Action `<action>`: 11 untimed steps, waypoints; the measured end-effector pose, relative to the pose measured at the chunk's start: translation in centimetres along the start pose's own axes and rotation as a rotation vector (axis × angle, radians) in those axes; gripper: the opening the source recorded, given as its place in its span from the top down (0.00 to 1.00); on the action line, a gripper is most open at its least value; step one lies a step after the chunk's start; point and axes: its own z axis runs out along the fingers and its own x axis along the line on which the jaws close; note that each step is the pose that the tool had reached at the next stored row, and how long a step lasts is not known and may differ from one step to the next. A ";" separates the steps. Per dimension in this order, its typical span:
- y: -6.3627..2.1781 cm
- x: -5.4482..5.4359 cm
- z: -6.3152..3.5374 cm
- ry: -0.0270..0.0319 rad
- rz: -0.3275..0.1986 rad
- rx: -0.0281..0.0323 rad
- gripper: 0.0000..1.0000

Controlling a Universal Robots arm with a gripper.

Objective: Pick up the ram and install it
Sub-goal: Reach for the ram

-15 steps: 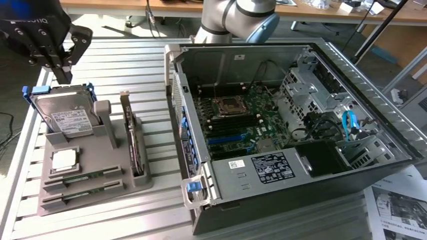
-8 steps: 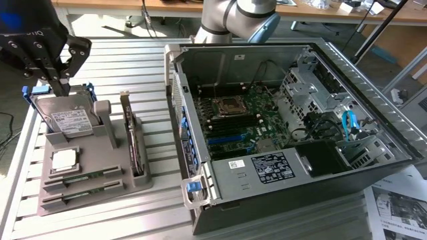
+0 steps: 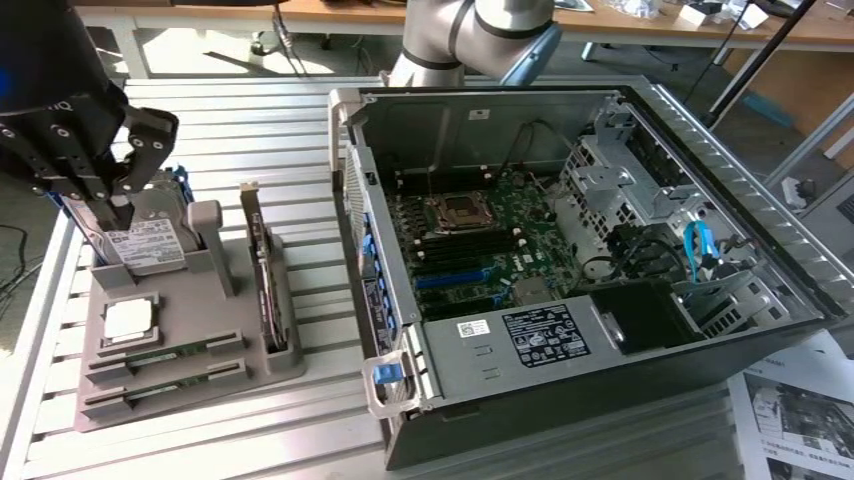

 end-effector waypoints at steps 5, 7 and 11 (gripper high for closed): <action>-1.88 -0.1 -0.06 -0.0002 0.000 -0.0002 0.89; -2.41 -0.2 -0.10 0.0000 0.000 0.0001 0.89; -3.05 -0.2 -0.12 -0.0001 0.000 0.0001 0.89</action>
